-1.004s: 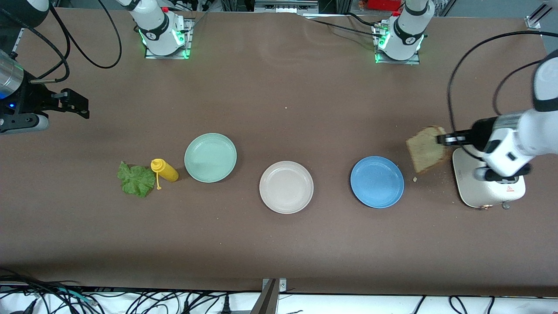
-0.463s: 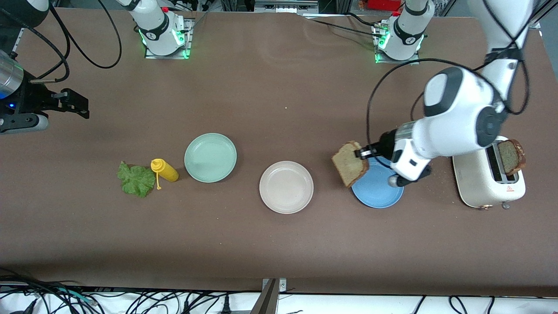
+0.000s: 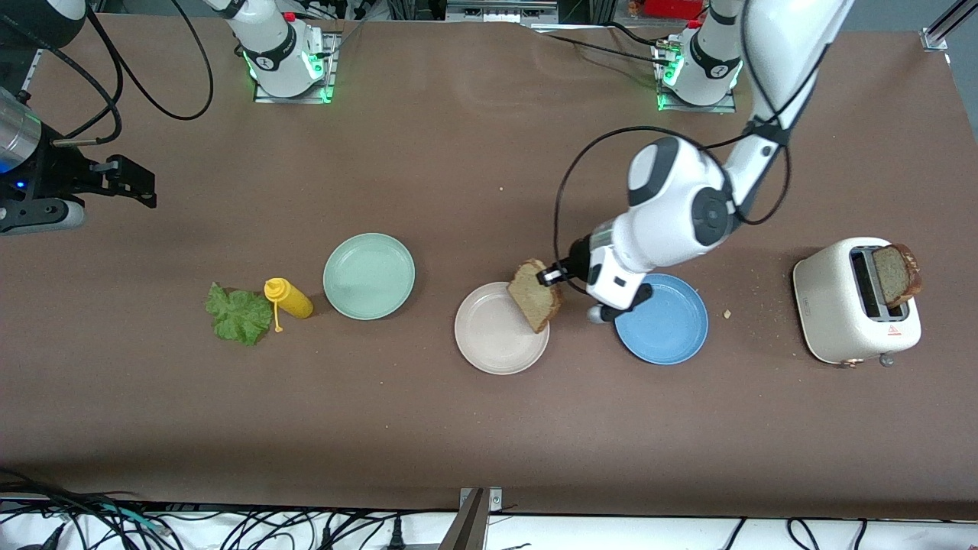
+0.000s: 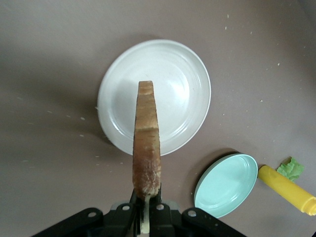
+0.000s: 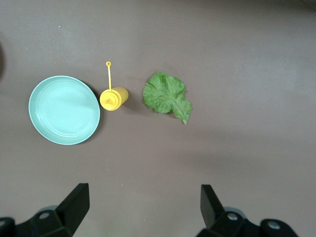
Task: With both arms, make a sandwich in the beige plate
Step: 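Lower the bread slice onto the beige plate and open the left gripper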
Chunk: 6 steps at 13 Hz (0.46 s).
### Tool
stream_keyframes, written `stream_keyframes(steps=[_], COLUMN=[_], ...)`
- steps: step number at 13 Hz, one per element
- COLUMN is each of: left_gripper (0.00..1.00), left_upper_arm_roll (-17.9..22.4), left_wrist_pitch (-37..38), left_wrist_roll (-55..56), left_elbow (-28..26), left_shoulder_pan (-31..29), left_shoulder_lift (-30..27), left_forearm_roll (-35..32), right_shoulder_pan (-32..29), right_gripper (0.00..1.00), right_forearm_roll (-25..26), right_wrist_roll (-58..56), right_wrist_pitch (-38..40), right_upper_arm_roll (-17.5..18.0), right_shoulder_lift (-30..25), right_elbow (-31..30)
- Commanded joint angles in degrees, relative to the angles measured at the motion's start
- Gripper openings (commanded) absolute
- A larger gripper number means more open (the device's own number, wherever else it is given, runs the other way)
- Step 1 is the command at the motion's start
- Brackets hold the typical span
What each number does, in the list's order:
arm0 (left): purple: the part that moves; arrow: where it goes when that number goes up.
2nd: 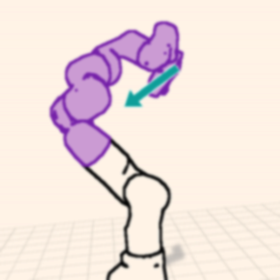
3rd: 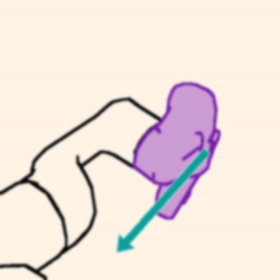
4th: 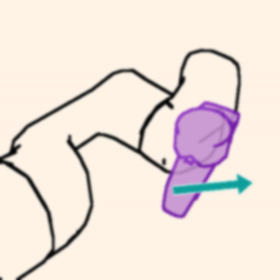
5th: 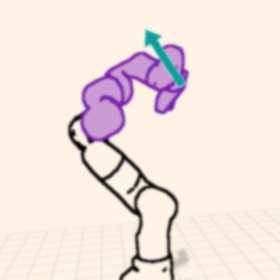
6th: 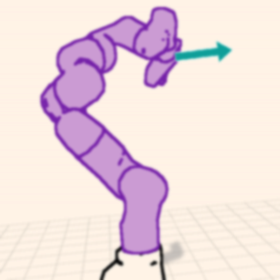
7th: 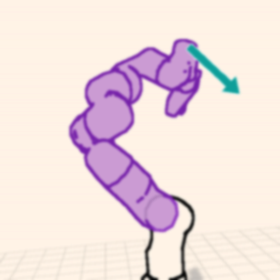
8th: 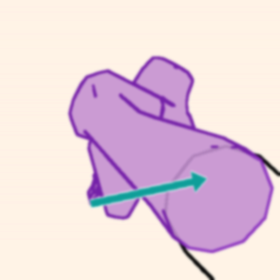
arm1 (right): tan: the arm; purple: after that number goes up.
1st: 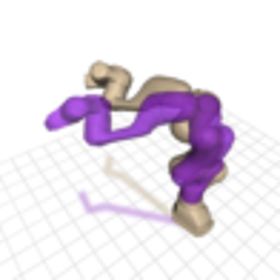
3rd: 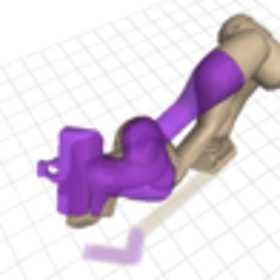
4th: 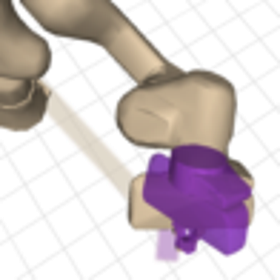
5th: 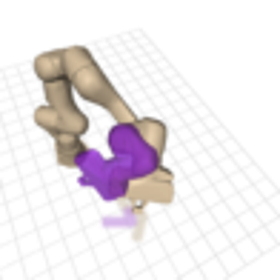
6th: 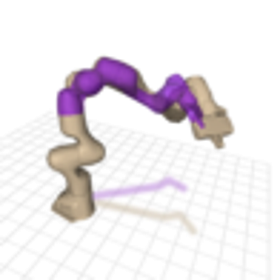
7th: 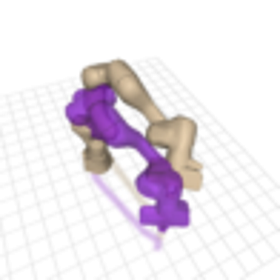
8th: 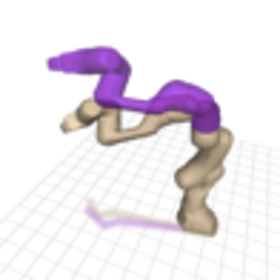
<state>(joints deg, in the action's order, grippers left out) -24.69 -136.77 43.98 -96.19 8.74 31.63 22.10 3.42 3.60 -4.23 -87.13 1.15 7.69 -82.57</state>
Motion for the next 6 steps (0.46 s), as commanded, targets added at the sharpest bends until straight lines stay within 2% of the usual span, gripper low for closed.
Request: stream_keyframes(steps=[1, 2, 6], left_gripper=[0.0, 0.0, 0.0], left_upper_arm_roll=[0.3, 0.3, 0.3], left_wrist_pitch=[-10.1, -13.1, -15.1], left_wrist_roll=[2.0, 2.8, 2.6], left_elbow=[-0.5, -0.4, -0.1], left_shoulder_pan=[3.3, 3.9, 4.4], left_shoulder_lift=[2.5, 3.2, 5.1], left_forearm_roll=[1.9, 1.8, 1.2], right_shoulder_pan=[0.2, 0.2, 0.2], right_gripper=[1.0, 1.0, 1.0], right_forearm_roll=[0.2, 0.2, 0.2], right_wrist_roll=[0.9, 0.9, 0.9], right_wrist_pitch=[0.4, 0.4, 0.4], right_upper_arm_roll=[0.0, 0.0, 0.0], right_shoulder_lift=[-0.5, -0.5, -0.5], right_elbow=[0.0, 0.0, 0.0])
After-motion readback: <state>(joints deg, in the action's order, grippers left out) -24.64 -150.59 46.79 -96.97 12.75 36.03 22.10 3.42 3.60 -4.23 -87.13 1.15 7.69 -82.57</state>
